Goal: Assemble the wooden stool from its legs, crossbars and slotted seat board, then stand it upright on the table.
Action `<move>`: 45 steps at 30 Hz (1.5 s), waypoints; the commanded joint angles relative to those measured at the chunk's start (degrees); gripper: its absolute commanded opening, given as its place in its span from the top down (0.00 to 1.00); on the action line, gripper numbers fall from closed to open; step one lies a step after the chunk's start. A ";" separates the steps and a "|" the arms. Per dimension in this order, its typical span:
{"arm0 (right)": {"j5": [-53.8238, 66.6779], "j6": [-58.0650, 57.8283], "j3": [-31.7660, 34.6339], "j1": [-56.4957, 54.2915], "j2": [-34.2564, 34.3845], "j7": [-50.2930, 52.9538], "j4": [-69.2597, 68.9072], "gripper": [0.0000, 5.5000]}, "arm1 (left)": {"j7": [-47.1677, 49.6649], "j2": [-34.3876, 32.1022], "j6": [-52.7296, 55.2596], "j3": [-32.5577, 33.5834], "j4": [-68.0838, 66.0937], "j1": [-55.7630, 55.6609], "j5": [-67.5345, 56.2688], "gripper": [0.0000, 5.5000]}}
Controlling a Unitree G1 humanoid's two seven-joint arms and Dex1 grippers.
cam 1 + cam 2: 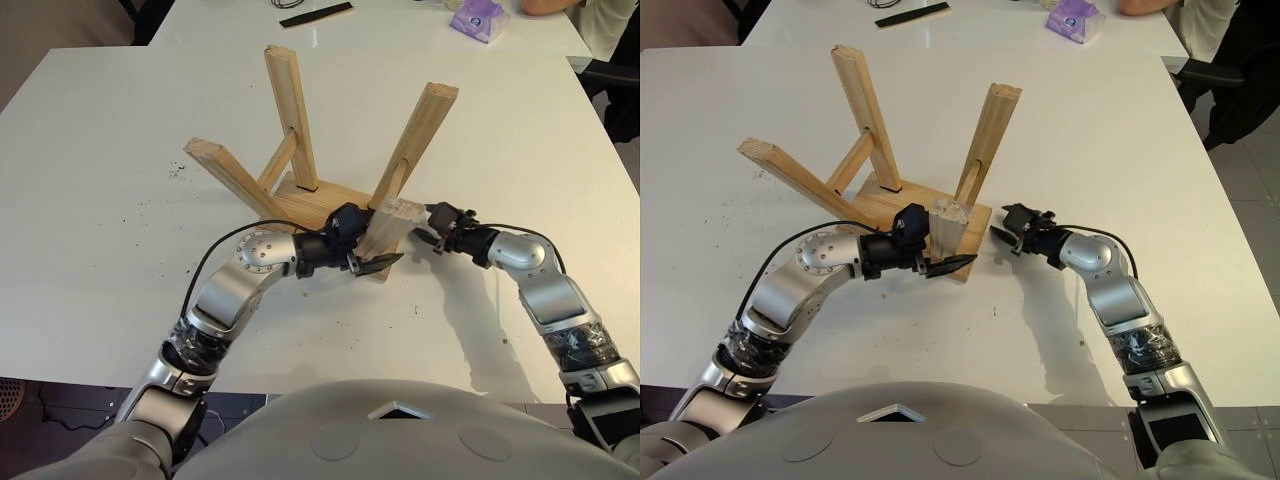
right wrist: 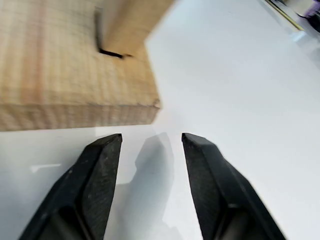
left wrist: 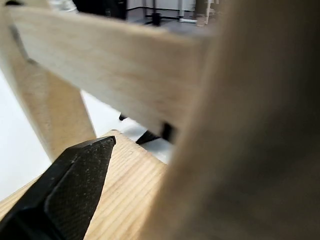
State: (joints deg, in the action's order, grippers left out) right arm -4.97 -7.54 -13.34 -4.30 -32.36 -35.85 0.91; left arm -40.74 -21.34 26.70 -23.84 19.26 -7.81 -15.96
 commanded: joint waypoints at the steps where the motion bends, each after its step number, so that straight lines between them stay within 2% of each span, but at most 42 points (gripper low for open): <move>1: -0.87 0.55 1.16 0.03 0.08 1.31 1.50 0.60 | 1.66 -3.50 -1.66 2.21 1.12 0.97 3.94 0.28; 5: -0.68 0.66 1.34 2.43 0.04 1.38 0.23 0.60 | -1.31 -9.32 -4.06 6.28 3.67 7.28 2.95 0.28; 11: -0.69 -0.50 0.65 6.94 0.94 1.55 -4.43 0.60 | -0.32 -10.98 -9.01 15.28 5.13 15.69 0.73 0.28; 17: -0.32 -1.11 2.29 12.05 -0.52 1.66 -10.42 0.60 | -7.95 -19.30 -13.12 25.92 3.72 27.53 -2.23 0.28; 20: 0.32 -2.33 5.05 14.35 -0.63 2.98 -14.10 0.60 | -10.19 -21.65 -13.61 33.84 -2.62 27.97 -5.03 0.28; 22: 1.28 -3.00 6.33 15.99 -0.46 3.12 -17.24 0.60 | -10.33 -22.20 -14.41 35.78 -9.55 24.19 -4.92 0.28; 23: 1.73 -3.39 6.72 16.47 -0.16 3.11 -18.42 0.60 | -9.42 -21.99 -15.48 36.00 -13.79 21.33 -3.85 0.31; 28: 0.81 -3.58 3.67 14.33 -0.32 0.62 -18.28 0.60 | -2.08 -18.11 -25.23 33.90 -34.15 6.21 3.55 0.31; 31: 0.33 -3.12 2.27 13.92 0.04 0.30 -17.81 0.60 | 5.37 -14.48 -35.56 29.01 -48.38 -2.15 12.45 0.31; 34: -0.69 -2.79 1.29 13.85 -0.02 0.63 -16.94 0.60 | 8.16 -12.18 -44.56 24.19 -55.60 -3.67 18.70 0.31; 37: -1.41 -1.74 1.19 13.09 -0.19 0.82 -15.55 0.60 | 5.49 -13.85 -54.99 18.13 -56.02 1.49 24.20 0.31; 40: -1.12 -1.08 3.82 13.25 -0.17 2.44 -14.12 0.60 | 2.18 -17.42 -62.53 13.57 -55.56 7.10 27.12 0.31; 42: -1.24 -0.44 4.24 14.58 -0.84 2.42 -13.57 0.60 | 0.65 -18.20 -63.31 12.26 -50.22 10.70 25.25 0.31; 45: -1.18 0.46 4.43 17.39 -2.17 1.34 -13.91 0.60 | 0.33 -17.85 -58.94 11.53 -37.09 16.21 20.18 0.31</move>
State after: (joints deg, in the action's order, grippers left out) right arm -5.83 -8.02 -9.23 10.94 -32.87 -33.56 -12.80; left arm -36.13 -40.28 -37.89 -7.45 -24.37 0.26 3.29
